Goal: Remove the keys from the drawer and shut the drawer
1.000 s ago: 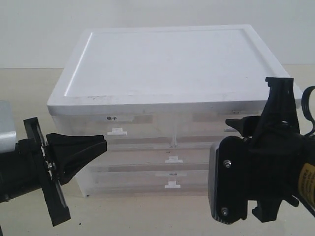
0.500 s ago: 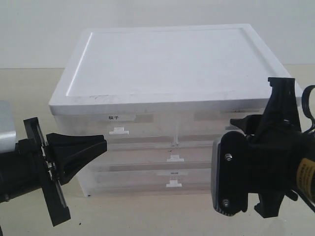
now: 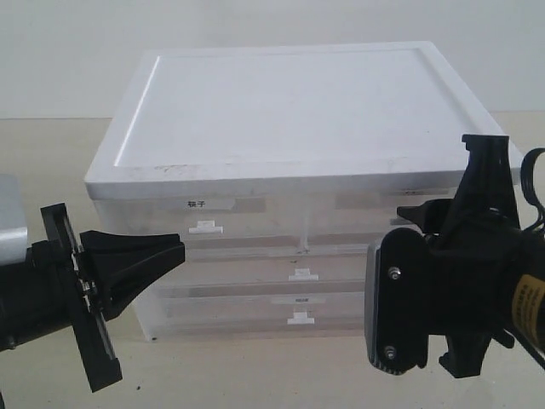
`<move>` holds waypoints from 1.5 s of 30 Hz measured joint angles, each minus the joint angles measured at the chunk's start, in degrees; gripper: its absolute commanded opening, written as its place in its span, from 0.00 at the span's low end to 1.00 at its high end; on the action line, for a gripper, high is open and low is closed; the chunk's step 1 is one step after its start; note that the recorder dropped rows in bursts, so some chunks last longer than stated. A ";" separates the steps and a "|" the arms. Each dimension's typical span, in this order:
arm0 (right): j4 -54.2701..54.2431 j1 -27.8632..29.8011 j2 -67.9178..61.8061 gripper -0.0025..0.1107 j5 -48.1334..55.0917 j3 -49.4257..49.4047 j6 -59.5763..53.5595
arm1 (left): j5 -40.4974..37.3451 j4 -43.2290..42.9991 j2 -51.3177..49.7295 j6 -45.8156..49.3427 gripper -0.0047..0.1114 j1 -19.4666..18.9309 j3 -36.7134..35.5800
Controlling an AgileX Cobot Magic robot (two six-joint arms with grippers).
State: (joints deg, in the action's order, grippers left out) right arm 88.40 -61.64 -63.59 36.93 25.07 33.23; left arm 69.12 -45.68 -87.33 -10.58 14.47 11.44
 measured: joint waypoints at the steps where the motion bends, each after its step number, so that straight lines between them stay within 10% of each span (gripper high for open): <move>1: 0.00 0.00 0.00 0.27 0.00 0.00 0.00 | 0.00 0.00 0.00 0.00 0.08 0.00 0.00; 5: 0.37 0.00 0.00 0.02 2.56 0.00 1.36 | 0.00 0.00 0.00 0.00 0.08 0.00 0.00; 23: -26.18 0.13 13.39 0.02 0.89 0.35 -18.70 | 0.00 0.00 0.00 -0.10 0.08 0.00 0.00; 29: -34.01 0.30 16.93 0.29 -3.47 0.35 -28.52 | 0.00 0.00 0.00 -0.10 0.08 0.00 0.00; 45: -14.82 0.30 7.57 0.29 -4.41 0.35 -16.07 | 0.00 0.21 0.00 -0.10 0.08 0.00 0.00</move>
State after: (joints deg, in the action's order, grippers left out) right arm 73.59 -61.34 -56.02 32.52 25.42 17.15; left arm 69.12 -45.46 -87.33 -10.68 14.47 11.44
